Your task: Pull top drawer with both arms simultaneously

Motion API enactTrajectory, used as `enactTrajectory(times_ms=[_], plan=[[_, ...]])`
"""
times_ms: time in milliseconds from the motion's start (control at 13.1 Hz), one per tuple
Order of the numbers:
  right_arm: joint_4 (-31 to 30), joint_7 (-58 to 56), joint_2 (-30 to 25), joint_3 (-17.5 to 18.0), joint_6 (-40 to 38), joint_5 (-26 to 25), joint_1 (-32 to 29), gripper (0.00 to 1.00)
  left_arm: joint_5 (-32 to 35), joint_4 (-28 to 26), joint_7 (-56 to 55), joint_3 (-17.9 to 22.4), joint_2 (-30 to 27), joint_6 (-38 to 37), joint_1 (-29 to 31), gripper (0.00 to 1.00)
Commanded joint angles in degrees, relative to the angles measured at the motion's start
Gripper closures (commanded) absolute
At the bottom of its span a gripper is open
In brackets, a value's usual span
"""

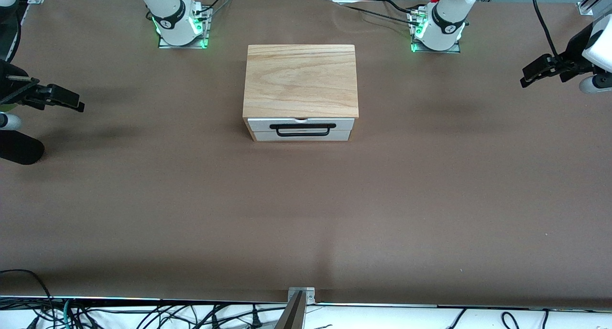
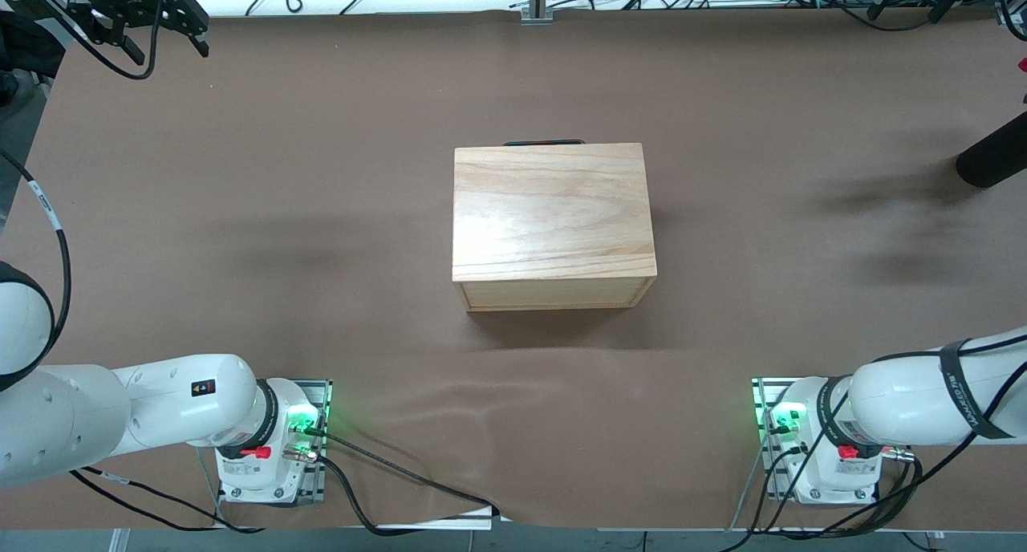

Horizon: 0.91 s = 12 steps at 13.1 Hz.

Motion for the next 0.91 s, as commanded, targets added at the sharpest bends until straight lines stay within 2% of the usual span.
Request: enactTrajectory(times_ms=[0,229,457,610,686,838], plan=[[-0.2,0.5,-0.4,0.5,-1.1,-0.1,-0.3,0.0,1.9,-1.3,1.3,-0.7,-1.2,0.5,0.9,0.0],[-0.2,0.6,-0.4,0.5,-1.0,-0.4,-0.2,0.0,1.9,-1.3,1.3,-0.7,-1.2,0.5,0.9,0.0],[-0.1,0.6,0.3,0.6,-1.3,1.6,-0.2,0.0,1.5,-1.3,1.3,-0.7,-0.8,0.6,0.9,0.0],[-0.2,-0.4,0.9,0.5,-1.5,6.7,-0.3,0.0,0.8,-2.4,1.3,-0.8,0.4,3.4,0.8,0.0],[-0.4,-1.0,2.4,0.6,-2.2,8.1,-0.3,0.0,-1.1,-2.8,1.3,-0.8,1.4,5.2,0.8,0.0],[-0.9,-7.8,4.6,0.5,-3.8,14.5,-0.3,0.0,-6.0,-3.7,1.3,-0.8,3.3,8.3,0.7,0.0]])
